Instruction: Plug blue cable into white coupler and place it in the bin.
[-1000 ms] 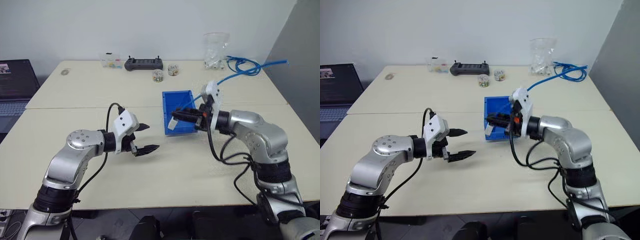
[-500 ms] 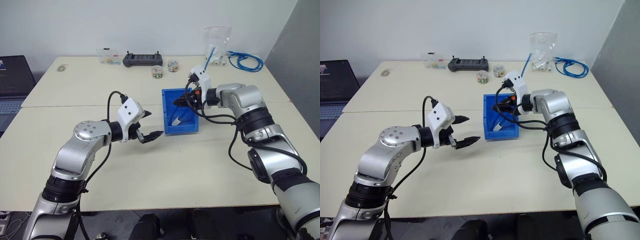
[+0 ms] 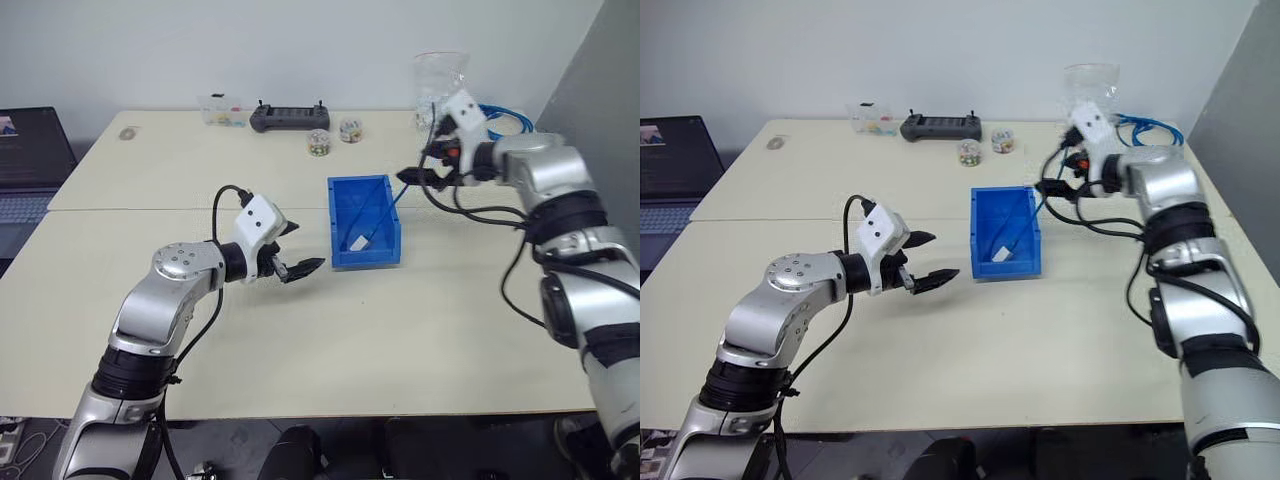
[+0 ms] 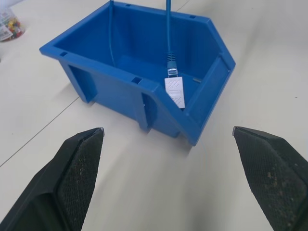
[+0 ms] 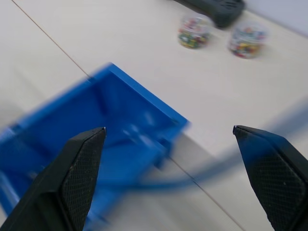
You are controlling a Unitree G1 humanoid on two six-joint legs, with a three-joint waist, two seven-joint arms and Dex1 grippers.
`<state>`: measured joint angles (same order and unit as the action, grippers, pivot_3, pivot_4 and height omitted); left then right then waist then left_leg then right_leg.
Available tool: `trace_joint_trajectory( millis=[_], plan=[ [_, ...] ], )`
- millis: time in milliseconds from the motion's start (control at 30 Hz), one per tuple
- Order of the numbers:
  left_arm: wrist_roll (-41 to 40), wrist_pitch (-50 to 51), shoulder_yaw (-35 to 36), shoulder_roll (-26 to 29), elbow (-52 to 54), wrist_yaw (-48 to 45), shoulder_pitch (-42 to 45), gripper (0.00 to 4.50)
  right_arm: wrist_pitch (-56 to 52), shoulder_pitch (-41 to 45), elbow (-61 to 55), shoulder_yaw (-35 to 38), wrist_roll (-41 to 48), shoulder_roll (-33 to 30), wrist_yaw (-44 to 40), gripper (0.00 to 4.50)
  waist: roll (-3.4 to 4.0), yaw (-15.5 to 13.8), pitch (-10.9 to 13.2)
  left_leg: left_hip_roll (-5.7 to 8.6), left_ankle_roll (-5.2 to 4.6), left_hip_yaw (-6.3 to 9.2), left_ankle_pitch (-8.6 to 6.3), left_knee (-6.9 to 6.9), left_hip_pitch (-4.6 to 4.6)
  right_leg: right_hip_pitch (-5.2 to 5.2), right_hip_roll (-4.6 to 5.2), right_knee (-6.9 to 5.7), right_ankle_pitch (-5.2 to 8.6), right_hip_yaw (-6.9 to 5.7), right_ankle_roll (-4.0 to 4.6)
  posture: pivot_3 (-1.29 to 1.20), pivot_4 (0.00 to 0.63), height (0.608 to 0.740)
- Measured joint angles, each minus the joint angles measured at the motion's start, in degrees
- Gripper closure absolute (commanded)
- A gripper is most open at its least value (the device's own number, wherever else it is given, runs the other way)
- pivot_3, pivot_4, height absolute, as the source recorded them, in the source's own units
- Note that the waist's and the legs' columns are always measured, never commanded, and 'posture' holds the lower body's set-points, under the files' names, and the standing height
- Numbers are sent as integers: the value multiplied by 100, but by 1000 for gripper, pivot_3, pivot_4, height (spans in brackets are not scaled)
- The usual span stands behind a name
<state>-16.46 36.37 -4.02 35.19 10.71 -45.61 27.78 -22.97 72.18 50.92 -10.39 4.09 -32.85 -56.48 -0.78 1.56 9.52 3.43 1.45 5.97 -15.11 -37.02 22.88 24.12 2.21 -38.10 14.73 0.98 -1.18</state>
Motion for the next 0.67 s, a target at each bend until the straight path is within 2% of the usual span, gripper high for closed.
trace_joint_trajectory(
  millis=[100,200,267,367,500,600,667],
  plan=[
    [20,-111,-2,-6,-44,28,-4,0,447,-487,-371,-102,-219,-471,-341,5,0,16,0,-2,0,-8,0,-1,-1,2,0,-3,0,0,-1,0,150,740],
    [96,-219,1,1,-163,118,-10,0,1244,-1052,-710,-173,-597,-1034,-269,5,0,24,0,-3,0,-14,0,-1,-4,2,0,-8,0,0,-1,0,150,740],
    [114,-269,13,0,-206,142,-38,0,1458,-1478,-1053,34,-613,-1230,-162,5,0,38,0,-6,0,-19,0,-2,-8,1,-1,-11,-1,2,-1,0,150,740],
    [138,-361,76,-5,-207,243,-102,0,1175,-2246,-2004,550,-60,-1185,-215,5,-1,55,1,-9,-2,-27,0,-5,-15,1,-3,-33,-1,7,-2,0,150,740],
    [234,-621,312,78,-214,393,-448,0,34,-4151,-4683,1519,1312,-768,-24,5,-3,-1,-1,-15,-3,10,-1,-7,-13,-4,-6,-45,2,-4,-1,0,150,740],
    [201,-672,488,103,-185,414,-690,0,-599,-5134,-5915,1678,1885,-482,249,5,2,-26,4,-1,-20,12,-7,-28,-15,-6,3,-62,0,0,-2,0,150,740],
    [156,-678,600,105,-180,391,-806,0,-884,-5354,-6444,1707,2126,-411,449,5,3,-14,4,-1,-23,9,-9,-58,-17,-12,0,-71,0,-1,-3,0,150,740]
  ],
)
